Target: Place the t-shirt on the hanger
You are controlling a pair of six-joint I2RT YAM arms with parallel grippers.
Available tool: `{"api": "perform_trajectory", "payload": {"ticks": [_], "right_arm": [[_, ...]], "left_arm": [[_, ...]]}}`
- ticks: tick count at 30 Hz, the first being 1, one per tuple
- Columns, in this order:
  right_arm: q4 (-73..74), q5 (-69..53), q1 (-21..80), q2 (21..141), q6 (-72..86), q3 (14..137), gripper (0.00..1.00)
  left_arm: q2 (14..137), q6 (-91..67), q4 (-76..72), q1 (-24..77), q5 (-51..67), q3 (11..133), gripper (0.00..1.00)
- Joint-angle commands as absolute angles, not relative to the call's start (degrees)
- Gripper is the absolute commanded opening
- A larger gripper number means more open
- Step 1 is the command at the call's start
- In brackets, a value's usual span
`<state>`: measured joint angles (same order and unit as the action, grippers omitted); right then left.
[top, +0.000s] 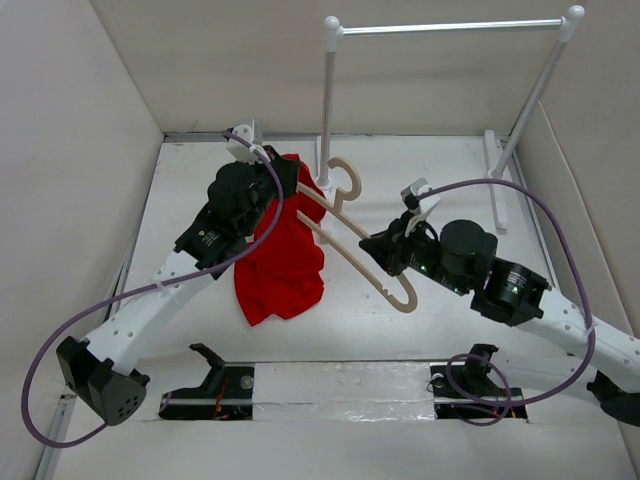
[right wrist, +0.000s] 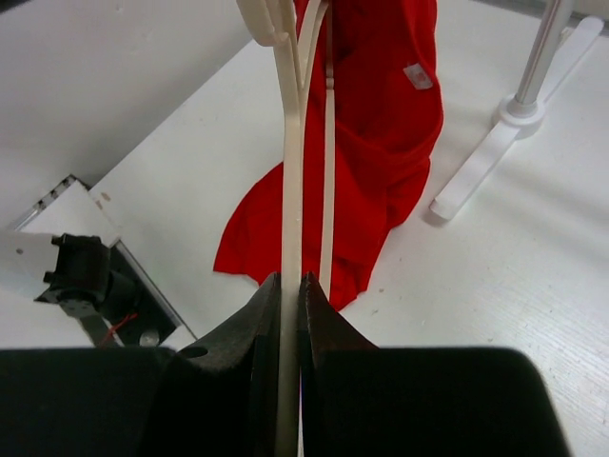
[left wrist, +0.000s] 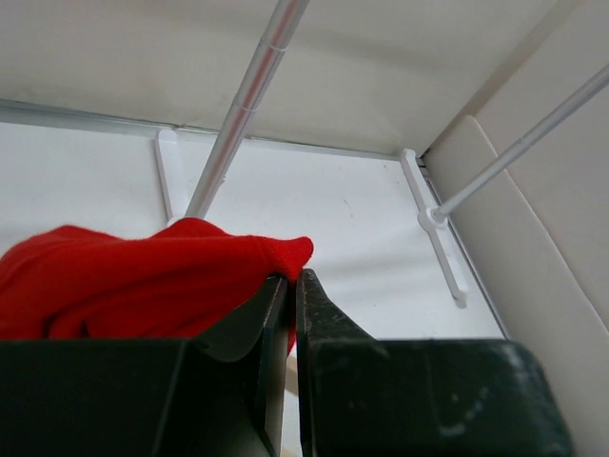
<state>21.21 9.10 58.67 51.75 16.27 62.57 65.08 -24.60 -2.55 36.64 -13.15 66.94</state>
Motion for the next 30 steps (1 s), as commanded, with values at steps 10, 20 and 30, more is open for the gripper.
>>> {"api": "perform_trajectory", "payload": {"ticks": [10,20,30], "right_arm": [[-6.6,6.1,55.0,61.3,14.7,61.2,0.0],[-38.5,2.6,52.7,68.6,19.2,54.5,0.0],[-64.8,7.3,52.8,76.4,25.4,49.1,0.0]], "left_arm": [[59.5,-25.3,-1.7,37.0,2.6,68.6,0.0],[56.3,-24.8,3.5,37.0,9.7,70.8,0.0],[55.4,-23.4,6.1,37.0,17.8,72.2,0.0]]}}
